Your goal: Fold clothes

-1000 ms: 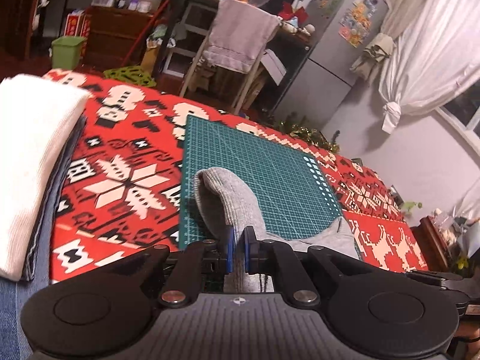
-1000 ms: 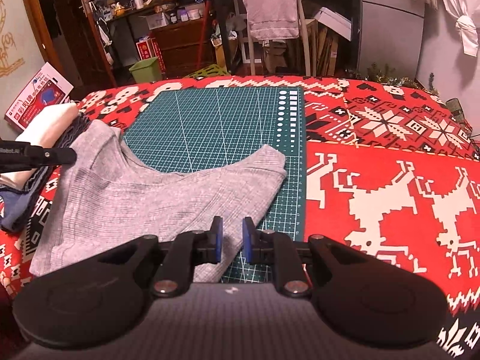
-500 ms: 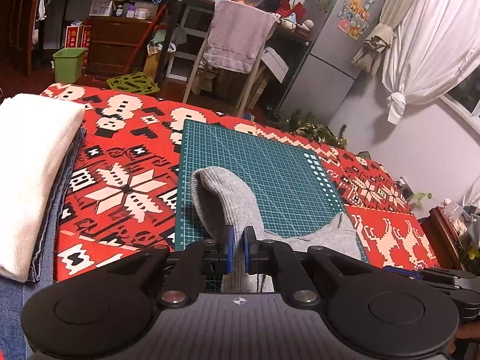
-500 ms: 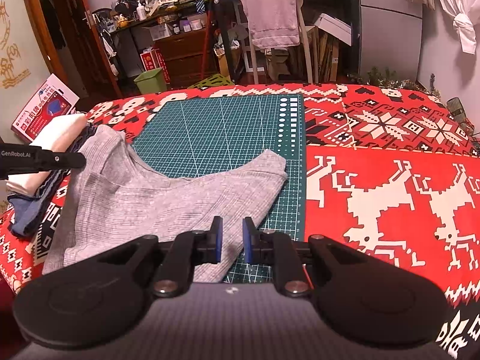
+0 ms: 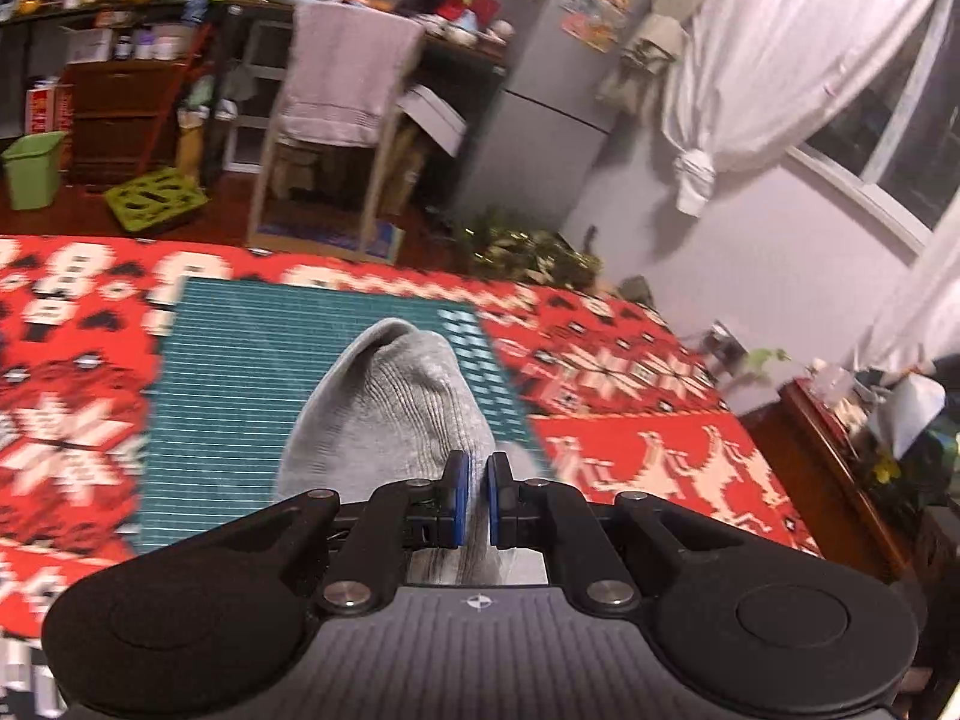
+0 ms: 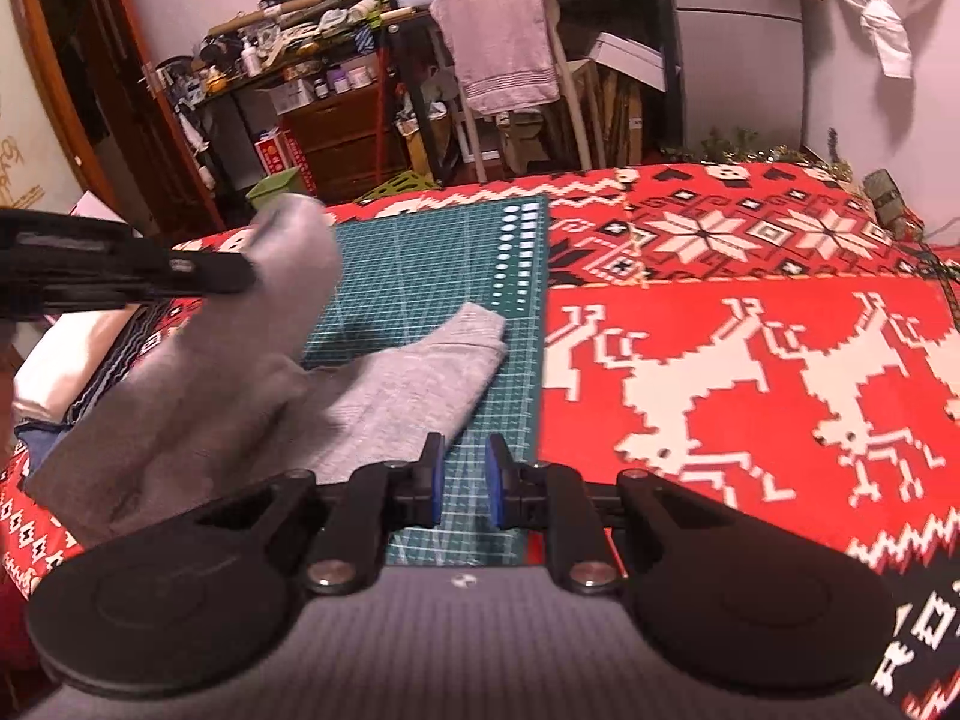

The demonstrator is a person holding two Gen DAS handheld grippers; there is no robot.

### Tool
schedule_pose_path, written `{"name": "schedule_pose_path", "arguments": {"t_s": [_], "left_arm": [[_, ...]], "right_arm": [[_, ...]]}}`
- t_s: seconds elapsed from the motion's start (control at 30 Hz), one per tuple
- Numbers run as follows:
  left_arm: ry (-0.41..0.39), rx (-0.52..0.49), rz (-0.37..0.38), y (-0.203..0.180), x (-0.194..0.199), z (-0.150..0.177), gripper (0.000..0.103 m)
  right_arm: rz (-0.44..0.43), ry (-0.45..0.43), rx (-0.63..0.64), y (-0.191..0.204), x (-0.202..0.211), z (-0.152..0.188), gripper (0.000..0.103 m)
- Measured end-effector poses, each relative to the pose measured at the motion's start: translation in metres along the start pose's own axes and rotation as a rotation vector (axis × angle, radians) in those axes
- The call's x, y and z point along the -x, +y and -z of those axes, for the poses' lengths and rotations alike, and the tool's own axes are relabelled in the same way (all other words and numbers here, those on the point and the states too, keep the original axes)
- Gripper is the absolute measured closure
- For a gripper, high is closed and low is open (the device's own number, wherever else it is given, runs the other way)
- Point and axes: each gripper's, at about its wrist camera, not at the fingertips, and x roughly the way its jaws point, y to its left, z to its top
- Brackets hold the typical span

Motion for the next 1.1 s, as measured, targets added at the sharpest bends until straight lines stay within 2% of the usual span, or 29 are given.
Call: {"name": "schedule_pose_path", "arguments": {"t_s": [0.17,0.3,0.47,0.5,0.57,0.6,0.77,0.97,1.0,1.03,1.07,1.1], "left_arm": [[0.092,0.02,0.038,-0.024,-0.051,0.016,0.099],[0.13,0.031,0.077,-0.032,-0.064,0.029,0.097],[0.073,0.063,0.106,-0.014,-0.031,0.03,0.096],[0.058,0.068,0.106,-0.009,-0.022,0.029,0.096],[0.041,0.076,0.094,0.003,-0.007,0.027,0.096],[0.034,0.08,0.088,0.01,-0.001,0.027,0.095],[0.043,0.081,0.054,0.036,0.014,0.033,0.095],[0.05,0.132,0.033,0.058,0.019,0.046,0.095],[0.051,0.133,0.034,0.059,0.02,0.047,0.095],[0.052,0.134,0.035,0.061,0.021,0.048,0.095],[0.055,0.127,0.041,0.06,0.021,0.049,0.095],[0.057,0.114,0.047,0.059,0.022,0.05,0.095]], "right_arm": [[0.011,0.0,-0.033,-0.012,0.006,0.006,0.087],[0.004,0.001,-0.053,-0.015,0.006,0.009,0.086],[-0.079,-0.001,-0.14,-0.016,-0.003,0.007,0.085],[-0.098,-0.003,-0.163,-0.015,-0.005,0.005,0.084],[-0.132,-0.01,-0.203,-0.012,-0.011,0.001,0.074],[-0.151,-0.015,-0.223,-0.011,-0.014,-0.001,0.074],[-0.22,0.004,-0.36,-0.01,-0.041,-0.012,0.061],[-0.26,0.067,-0.539,-0.019,-0.084,-0.014,0.059],[-0.259,0.07,-0.552,-0.02,-0.091,-0.014,0.06],[-0.259,0.071,-0.554,-0.02,-0.095,-0.015,0.073],[-0.261,0.069,-0.54,-0.018,-0.096,-0.016,0.09],[-0.262,0.066,-0.526,-0.015,-0.097,-0.018,0.09]]}}
